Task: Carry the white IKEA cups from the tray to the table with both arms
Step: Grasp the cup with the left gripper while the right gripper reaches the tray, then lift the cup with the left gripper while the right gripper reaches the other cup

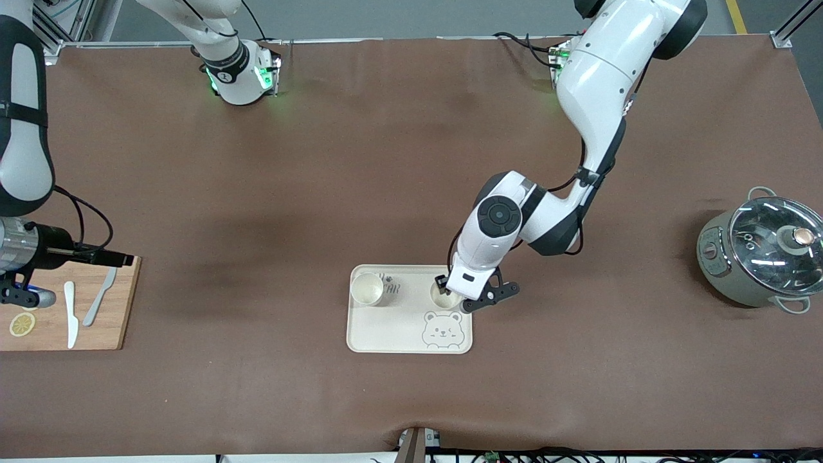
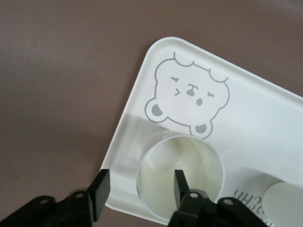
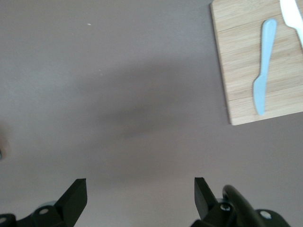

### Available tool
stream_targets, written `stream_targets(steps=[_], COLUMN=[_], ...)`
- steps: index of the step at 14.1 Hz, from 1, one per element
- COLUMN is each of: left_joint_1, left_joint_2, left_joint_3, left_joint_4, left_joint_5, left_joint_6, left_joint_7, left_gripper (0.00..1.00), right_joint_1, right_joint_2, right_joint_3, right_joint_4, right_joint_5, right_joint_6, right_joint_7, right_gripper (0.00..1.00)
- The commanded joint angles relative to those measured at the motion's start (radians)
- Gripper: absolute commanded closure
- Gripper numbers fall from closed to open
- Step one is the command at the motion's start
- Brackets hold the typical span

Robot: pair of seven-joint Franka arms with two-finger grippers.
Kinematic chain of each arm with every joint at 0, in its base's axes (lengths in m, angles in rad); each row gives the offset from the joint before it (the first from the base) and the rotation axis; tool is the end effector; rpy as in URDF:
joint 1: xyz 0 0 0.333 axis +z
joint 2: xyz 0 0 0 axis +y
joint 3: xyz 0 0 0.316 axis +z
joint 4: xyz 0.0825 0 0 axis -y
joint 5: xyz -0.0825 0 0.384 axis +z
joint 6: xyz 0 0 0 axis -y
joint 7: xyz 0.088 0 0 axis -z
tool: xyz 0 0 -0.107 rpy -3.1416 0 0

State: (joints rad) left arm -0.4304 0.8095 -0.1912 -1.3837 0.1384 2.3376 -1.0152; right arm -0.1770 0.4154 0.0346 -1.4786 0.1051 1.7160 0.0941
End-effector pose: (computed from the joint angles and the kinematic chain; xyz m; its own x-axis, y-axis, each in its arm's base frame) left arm 0.6284 -0.4079 0.2487 0.9271 0.3695 0.0632 0.3574 -0.9221 0.1483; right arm 0.6554 -0.0874 0.4250 0.9509 -0.2463 -0.1877 -0.2673 -0.9588 -0.0961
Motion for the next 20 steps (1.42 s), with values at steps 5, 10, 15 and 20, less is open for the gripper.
stream_targets(steps=[5,10,15,20], left_joint_1=[-0.016,-0.008,0.022,0.123], left_joint_2=[0.034,-0.027,-0.148,-0.291], left_joint_3=[0.015,0.016,0.015,0.003], left_joint_4=[0.025,0.019,0.015,0.003], left_joint_5=[0.027,0.030,0.030,0.013], left_joint_6=[0.020,-0.006,-0.182,-0.391], left_joint_7=[-0.017,-0.014,-0.005,0.171], left_gripper=[1.00,1.00,1.00,1.00], right_joint_1=[0.103,0.178,0.299,0.421], right_joint_2=[0.020,0.033,0.065,0.137], right_joint_3=[0.002,0.002,0.004,0.002], right_joint_4=[0.008,0.008,0.008,0.009], right_joint_5=[0.076,0.079,0.084,0.068], right_joint_6=[0.054,0.077,0.195,0.315], right_joint_7=[0.231,0.380,0.584,0.779], right_gripper=[0.00,0.00,0.00,0.00])
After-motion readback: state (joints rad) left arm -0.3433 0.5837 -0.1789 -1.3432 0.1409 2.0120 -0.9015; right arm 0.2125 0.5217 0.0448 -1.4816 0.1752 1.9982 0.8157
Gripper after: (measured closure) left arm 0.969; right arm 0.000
